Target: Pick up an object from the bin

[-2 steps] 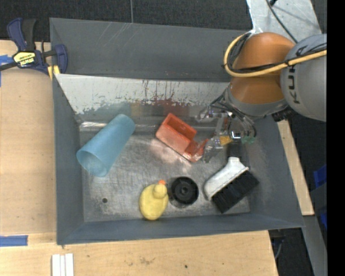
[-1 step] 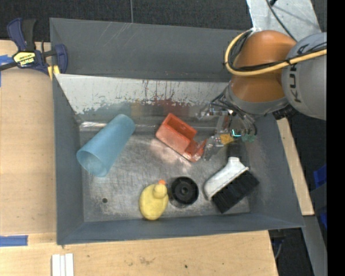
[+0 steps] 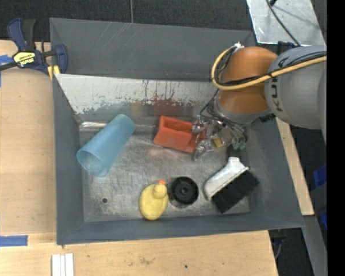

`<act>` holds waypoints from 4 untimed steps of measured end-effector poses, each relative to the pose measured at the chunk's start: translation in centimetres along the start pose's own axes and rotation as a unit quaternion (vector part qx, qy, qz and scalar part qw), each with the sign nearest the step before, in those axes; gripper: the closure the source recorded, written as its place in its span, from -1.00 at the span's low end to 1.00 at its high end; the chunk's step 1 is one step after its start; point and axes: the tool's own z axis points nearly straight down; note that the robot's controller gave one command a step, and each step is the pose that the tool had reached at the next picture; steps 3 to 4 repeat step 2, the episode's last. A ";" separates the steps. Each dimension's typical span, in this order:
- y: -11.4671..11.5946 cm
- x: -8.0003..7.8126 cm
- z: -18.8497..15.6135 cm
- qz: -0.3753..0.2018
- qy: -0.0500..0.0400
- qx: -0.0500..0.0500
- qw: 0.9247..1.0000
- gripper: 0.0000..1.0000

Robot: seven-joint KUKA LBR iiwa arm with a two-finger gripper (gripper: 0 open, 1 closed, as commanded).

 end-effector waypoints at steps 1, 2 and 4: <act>0.0 0.0 0.0 0.000 0.000 0.000 1.000 1.00; -6.1 4.6 -16.2 0.086 0.008 -0.002 0.996 1.00; -6.1 4.6 -16.2 0.086 0.008 -0.002 0.996 1.00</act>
Offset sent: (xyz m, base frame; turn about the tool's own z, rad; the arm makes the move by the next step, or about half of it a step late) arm -0.0410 -0.0629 0.1605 0.1710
